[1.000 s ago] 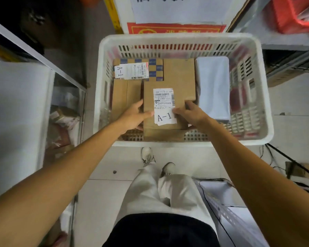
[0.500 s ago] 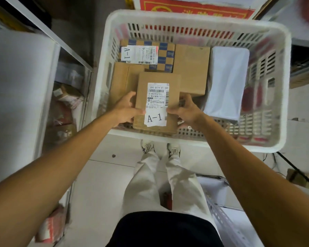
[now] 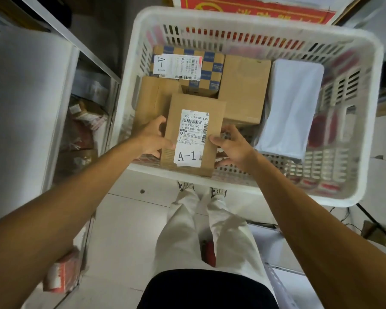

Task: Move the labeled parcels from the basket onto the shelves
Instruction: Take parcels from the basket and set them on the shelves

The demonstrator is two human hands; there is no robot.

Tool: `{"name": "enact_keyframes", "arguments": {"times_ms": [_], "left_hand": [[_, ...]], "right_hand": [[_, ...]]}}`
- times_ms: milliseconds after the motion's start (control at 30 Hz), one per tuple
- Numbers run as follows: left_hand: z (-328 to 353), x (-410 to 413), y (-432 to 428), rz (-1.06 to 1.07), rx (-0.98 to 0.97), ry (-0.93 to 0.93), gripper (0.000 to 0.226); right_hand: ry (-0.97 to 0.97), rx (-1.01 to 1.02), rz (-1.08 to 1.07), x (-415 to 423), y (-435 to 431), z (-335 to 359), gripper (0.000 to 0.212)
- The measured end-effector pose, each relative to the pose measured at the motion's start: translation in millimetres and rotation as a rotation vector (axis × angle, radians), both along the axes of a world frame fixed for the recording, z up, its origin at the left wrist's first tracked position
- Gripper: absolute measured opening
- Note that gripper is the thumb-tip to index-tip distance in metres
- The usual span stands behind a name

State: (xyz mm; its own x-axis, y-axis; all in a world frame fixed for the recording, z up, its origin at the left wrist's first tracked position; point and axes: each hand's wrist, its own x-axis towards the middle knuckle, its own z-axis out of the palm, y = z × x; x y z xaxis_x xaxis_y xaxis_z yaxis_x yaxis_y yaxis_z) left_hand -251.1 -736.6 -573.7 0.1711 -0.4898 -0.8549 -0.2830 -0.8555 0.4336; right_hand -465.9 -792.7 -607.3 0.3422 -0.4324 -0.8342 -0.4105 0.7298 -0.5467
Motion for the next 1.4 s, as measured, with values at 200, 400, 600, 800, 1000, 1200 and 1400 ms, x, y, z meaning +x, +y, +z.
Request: {"name": "enact_keyframes", "arguments": {"times_ms": [200,400,600,800,1000,1200,1400], "left_hand": [[-6.4,-9.2,-2.3,-0.104,-0.039,-0.155,0.044],[-1.3,-20.9,-14.4,-0.175,-0.087,-0.199,0.034],[2.0,-29.1,-26.9,-0.177,-0.235,-0.138,0.054],[-4.0,-26.6,-29.7,0.001,-0.222,-0.086,0.055],[-9.0,-20.0,-30.8,-0.073,-0.26,-0.14,0.063],[-9.0,-34.1,-26.6,-0.041,-0.151,0.054,0.074],[-21.4,-68.5,-39.9,-0.168,-0.088,0.133,0.068]], "right_hand": [[0.019,-0.026,0.024,2.3,2.1,-5.6,0.041],[-0.035,0.013,-0.063,-8.3,-0.2,-5.4,0.076],[0.005,0.022,-0.099,-21.7,-17.7,-0.5,0.067],[0.039,-0.058,-0.149,-13.2,-15.7,-6.3,0.072],[0.06,-0.071,-0.158,-6.8,-19.0,-3.9,0.046],[0.142,-0.139,-0.18,-17.8,-17.5,-8.1,0.044],[0.286,-0.112,-0.157,-51.1,-13.4,-7.3,0.055]]}}
